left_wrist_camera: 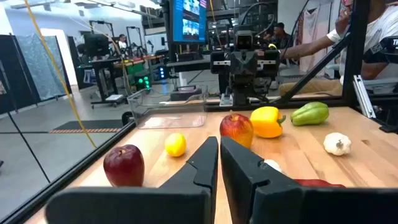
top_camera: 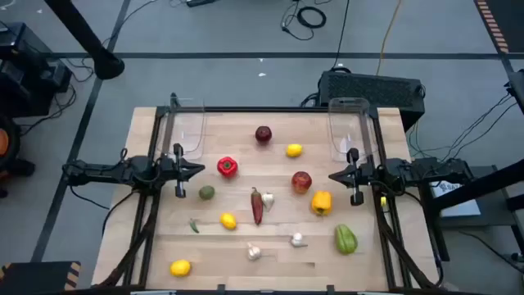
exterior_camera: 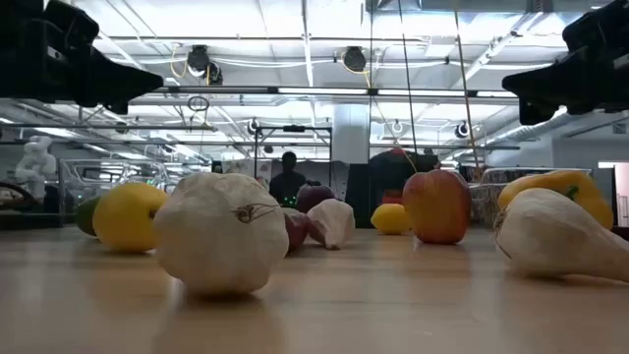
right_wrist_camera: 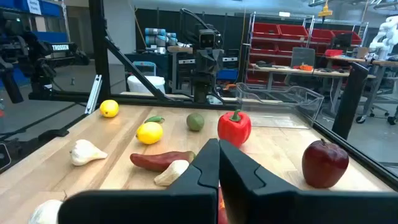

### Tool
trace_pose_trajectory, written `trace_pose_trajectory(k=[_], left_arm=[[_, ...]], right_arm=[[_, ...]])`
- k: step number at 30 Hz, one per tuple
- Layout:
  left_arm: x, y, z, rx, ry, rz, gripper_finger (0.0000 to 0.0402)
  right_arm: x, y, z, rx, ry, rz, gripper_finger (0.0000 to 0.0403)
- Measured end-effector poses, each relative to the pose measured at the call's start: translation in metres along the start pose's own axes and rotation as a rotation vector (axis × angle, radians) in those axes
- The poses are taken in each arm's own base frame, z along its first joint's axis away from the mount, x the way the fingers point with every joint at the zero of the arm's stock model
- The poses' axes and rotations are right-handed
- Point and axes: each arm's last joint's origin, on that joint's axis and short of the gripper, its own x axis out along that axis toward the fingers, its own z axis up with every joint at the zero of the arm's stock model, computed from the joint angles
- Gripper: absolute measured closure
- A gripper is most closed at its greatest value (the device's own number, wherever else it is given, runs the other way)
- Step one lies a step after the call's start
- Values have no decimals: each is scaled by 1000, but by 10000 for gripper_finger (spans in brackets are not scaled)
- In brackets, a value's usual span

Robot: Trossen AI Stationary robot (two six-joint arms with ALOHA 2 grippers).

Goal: Sort produce into baskets

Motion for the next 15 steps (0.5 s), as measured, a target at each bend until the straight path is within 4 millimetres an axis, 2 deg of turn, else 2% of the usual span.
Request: trace_pose_trajectory(k=[15], left_arm=[[0, 0, 0, 0, 0, 0, 374]], right_arm=[[0, 0, 0, 0, 0, 0, 403]])
